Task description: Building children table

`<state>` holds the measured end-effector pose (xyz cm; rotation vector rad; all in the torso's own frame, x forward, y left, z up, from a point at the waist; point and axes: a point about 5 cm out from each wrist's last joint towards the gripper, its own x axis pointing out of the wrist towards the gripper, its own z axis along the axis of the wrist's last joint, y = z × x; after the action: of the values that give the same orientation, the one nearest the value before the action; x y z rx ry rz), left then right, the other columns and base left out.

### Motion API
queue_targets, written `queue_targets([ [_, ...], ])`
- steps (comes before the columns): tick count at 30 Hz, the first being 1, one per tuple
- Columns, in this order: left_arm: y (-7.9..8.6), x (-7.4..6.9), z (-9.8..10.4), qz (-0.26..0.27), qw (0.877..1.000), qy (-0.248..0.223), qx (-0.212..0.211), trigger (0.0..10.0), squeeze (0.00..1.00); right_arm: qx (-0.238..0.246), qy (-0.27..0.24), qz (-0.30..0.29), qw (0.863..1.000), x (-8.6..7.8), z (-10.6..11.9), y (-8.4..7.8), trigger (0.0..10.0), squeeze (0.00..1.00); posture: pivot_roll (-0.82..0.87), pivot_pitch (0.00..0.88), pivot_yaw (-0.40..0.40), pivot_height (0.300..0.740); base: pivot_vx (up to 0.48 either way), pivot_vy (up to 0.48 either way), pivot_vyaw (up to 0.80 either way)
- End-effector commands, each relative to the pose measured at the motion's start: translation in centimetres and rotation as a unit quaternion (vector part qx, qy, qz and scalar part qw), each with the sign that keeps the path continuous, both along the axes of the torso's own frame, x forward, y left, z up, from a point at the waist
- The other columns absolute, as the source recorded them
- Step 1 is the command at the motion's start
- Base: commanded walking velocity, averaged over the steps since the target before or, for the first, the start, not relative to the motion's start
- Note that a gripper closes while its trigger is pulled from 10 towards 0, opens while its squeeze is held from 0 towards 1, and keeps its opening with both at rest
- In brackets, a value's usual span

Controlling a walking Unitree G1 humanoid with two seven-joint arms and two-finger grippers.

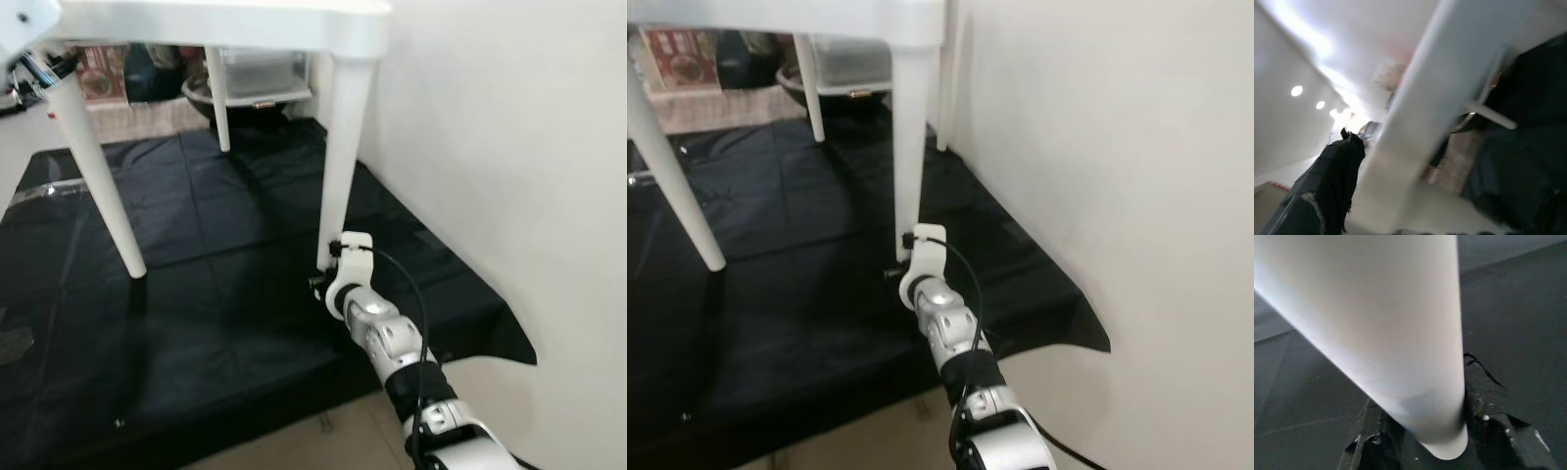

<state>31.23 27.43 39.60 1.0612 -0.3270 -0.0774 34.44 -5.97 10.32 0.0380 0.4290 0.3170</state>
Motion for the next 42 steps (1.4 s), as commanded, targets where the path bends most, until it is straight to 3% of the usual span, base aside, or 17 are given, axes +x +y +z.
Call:
queue_targets([
  [1,-1.2,0.2,-1.9,-0.028,0.999,0.02,-0.019,10.0,0.0,0.001,0.089,0.017,0.996,-1.7,-3.1,0.1,10.0,0.0,0.06,0.0,-0.032,0.74,0.0,0.0,0.0],
  [2,-2.3,-0.2,-5.2,-0.047,0.996,0.037,-0.067,10.0,0.0,-0.026,0.049,-0.01,0.998,-1.0,-2.1,-1.3,10.0,1.0,0.05,0.0,-0.037,0.74,0.0,0.0,0.0],
  [4,-3.3,-1.1,-8.7,-0.054,0.989,0.055,-0.129,10.0,0.0,-0.056,-0.001,-0.048,0.997,-0.5,-0.8,-3.2,10.0,1.0,0.05,0.0,-0.039,0.74,0.0,0.0,0.0],
  [5,-3.3,-1.1,-8.7,-0.054,0.989,0.055,-0.129,10.0,0.0,-0.056,-0.001,-0.048,0.997,-0.5,-0.8,-3.2,10.0,1.0,0.05,0.0,-0.039,0.74,0.0,0.0,0.0],
  [6,-4.0,-1.9,-11.3,-0.051,0.983,0.067,-0.166,10.0,0.0,-0.048,-0.013,-0.068,0.996,-0.7,-0.4,-4.3,10.0,1.0,0.05,0.0,-0.051,0.74,0.0,0.0,0.0],
  [7,-4.0,-1.9,-11.3,-0.051,0.983,0.067,-0.166,10.0,0.0,-0.048,-0.013,-0.068,0.996,-0.7,-0.4,-4.3,10.0,1.0,0.05,0.0,-0.051,0.74,0.0,0.0,0.0],
  [10,-6.0,-5.9,-18.3,-0.007,0.954,0.105,-0.281,10.0,0.0,-0.014,-0.068,-0.091,0.993,-2.6,2.4,-6.5,10.0,1.0,0.05,0.0,-0.071,0.74,0.0,0.0,0.0],
  [12,-6.0,-5.9,-18.3,-0.007,0.954,0.105,-0.281,10.0,0.0,-0.014,-0.068,-0.091,0.993,-2.6,2.4,-6.5,10.0,1.0,0.05,0.0,-0.071,0.74,0.0,0.0,0.0],
  [14,-7.9,-8.4,-21.8,0.037,0.929,0.132,-0.343,10.0,0.0,0.012,-0.11,-0.063,0.992,-3.9,4.3,-6.9,10.0,1.0,0.06,0.0,-0.092,0.74,0.0,0.0,0.0],
  [17,-8.8,-9.4,-23.0,0.053,0.921,0.143,-0.358,10.0,0.0,0.023,-0.123,-0.041,0.991,-4.5,4.9,-6.9,10.0,1.0,0.07,0.0,-0.101,0.74,0.0,0.0,0.0],
  [18,-9.7,-10.3,-24.2,0.067,0.907,0.161,-0.384,10.0,0.0,0.029,-0.135,-0.018,0.99,-5.3,5.4,-6.8,10.0,1.0,0.06,0.0,-0.103,0.74,0.0,0.0,0.0],
  [21,-10.2,-10.7,-24.7,0.073,0.898,0.172,-0.398,10.0,0.0,0.032,-0.14,-0.003,0.99,-5.7,5.6,-6.8,10.0,1.0,0.06,0.0,-0.103,0.74,0.0,0.0,0.0],
  [23,-11.1,-11.0,-25.8,0.084,0.875,0.196,-0.434,10.0,0.0,0.026,-0.141,0.043,0.989,-7.1,5.3,-6.8,10.0,1.0,0.05,0.0,-0.095,0.74,0.0,0.0,0.0],
  [25,-11.1,-11.0,-25.8,0.084,0.875,0.196,-0.434,10.0,0.0,0.026,-0.141,0.043,0.989,-7.1,5.3,-6.8,10.0,1.0,0.05,0.0,-0.095,0.74,0.0,0.0,0.0],
  [28,-11.7,-11.2,-26.5,0.106,0.859,0.219,-0.449,10.0,0.0,-0.007,-0.144,0.065,0.987,-8.5,5.1,-7.4,10.0,1.0,0.03,0.0,-0.082,0.74,-0.374,0.0,0.0],
  [37,-11.8,-11.2,-26.3,0.117,0.859,0.217,-0.448,10.0,0.0,-0.03,-0.14,-0.01,0.99,-7.5,4.7,-7.8,10.0,1.0,0.04,0.0,-0.068,0.74,-0.473,0.0,0.27],
  [42,-11.7,-11.2,-26.2,0.12,0.859,0.214,-0.45,10.0,0.0,-0.038,-0.135,-0.008,0.99,-7.2,4.7,-7.8,10.0,1.0,0.04,0.0,-0.067,0.74,-0.48,0.0,0.16],
])
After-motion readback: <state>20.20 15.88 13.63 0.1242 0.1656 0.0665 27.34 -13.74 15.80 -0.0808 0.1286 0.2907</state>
